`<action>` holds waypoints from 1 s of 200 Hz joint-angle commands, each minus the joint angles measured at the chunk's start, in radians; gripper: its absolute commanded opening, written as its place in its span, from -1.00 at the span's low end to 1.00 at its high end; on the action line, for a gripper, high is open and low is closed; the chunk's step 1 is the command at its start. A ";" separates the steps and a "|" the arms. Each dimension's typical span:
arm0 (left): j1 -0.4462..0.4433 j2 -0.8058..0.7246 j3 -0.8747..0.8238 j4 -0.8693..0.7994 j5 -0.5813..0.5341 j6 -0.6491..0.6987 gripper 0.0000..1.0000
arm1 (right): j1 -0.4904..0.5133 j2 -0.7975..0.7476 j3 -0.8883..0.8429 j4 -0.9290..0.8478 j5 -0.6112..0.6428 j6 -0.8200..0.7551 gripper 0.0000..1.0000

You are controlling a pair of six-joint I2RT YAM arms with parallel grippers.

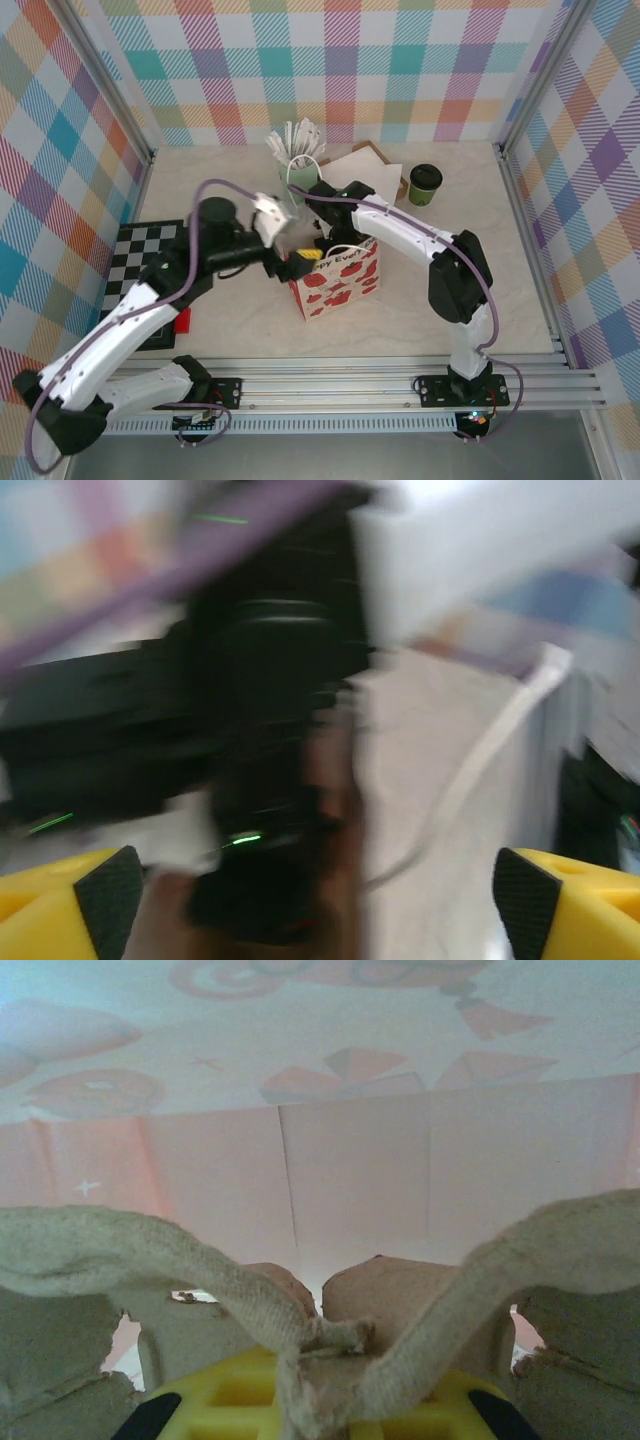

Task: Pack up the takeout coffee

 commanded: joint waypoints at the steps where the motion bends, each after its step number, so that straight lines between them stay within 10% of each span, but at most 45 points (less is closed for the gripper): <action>1: 0.148 -0.041 -0.028 0.120 -0.206 -0.250 0.92 | 0.009 -0.073 -0.019 0.036 0.005 -0.031 -1.00; 95: 0.271 0.330 0.196 -0.053 0.071 -0.382 0.43 | 0.011 -0.098 -0.113 0.141 0.032 -0.081 -1.00; 200: 0.269 0.394 0.207 -0.035 0.051 -0.452 -0.90 | 0.011 -0.057 -0.210 0.206 0.061 -0.084 -1.00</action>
